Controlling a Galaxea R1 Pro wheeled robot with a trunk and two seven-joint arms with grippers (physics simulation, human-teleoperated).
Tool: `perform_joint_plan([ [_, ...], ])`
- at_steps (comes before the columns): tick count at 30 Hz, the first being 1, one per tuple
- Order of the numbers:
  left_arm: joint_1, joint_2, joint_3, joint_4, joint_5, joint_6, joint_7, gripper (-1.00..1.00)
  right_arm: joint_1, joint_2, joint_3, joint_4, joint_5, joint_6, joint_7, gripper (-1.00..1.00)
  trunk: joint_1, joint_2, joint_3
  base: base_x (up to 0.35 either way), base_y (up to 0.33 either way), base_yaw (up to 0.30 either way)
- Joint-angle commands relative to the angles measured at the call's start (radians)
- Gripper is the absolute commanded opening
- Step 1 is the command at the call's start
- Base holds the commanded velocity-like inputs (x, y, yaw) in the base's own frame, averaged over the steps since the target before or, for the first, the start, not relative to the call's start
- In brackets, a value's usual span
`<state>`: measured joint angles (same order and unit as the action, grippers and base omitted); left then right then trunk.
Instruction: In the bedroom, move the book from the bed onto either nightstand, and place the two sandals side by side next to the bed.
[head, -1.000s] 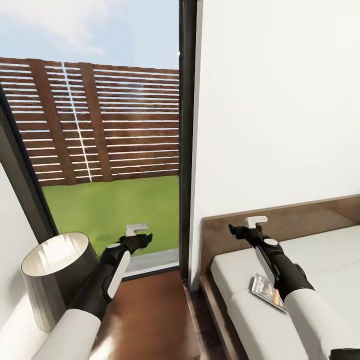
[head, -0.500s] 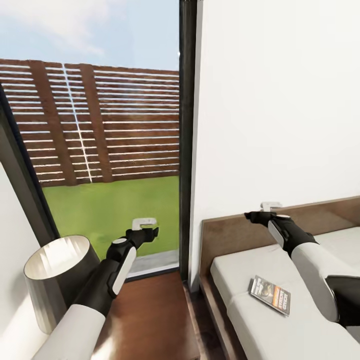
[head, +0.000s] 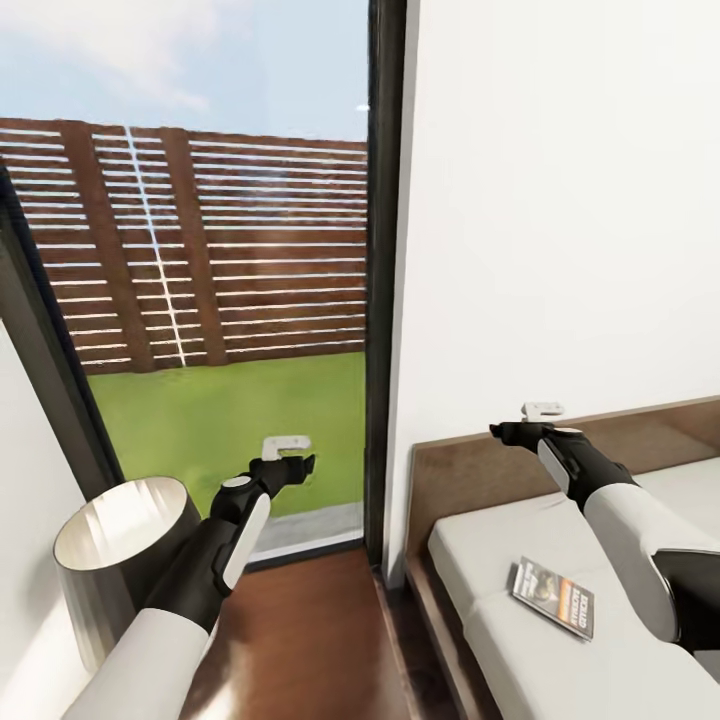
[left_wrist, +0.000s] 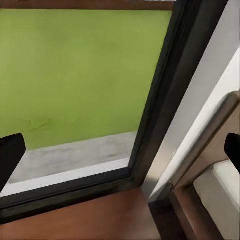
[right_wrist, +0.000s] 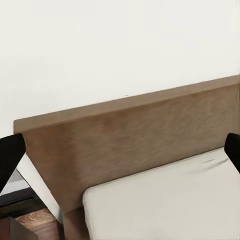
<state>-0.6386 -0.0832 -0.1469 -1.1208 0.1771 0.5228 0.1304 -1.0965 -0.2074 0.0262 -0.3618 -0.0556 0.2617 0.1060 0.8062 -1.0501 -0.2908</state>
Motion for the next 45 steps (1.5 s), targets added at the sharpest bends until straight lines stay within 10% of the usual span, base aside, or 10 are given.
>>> perform_joint_plan([
  [1, -0.001, 0.0, -0.002, -0.001, 0.01, 0.004, 0.008, 1.0, 0.0, -0.001, 0.002, -0.002, -0.006, 0.006, 0.001, 1.0, 0.0, -0.001, -0.001, 0.062, 0.064, 0.0],
  [45, 0.001, 0.002, -0.013, -0.007, 0.009, 0.002, 0.008, 1.0, 0.0, -0.009, 0.0, -0.001, -0.006, 0.015, 0.003, 1.0, 0.0, -0.001, 0.006, 0.099, 0.028, -0.059],
])
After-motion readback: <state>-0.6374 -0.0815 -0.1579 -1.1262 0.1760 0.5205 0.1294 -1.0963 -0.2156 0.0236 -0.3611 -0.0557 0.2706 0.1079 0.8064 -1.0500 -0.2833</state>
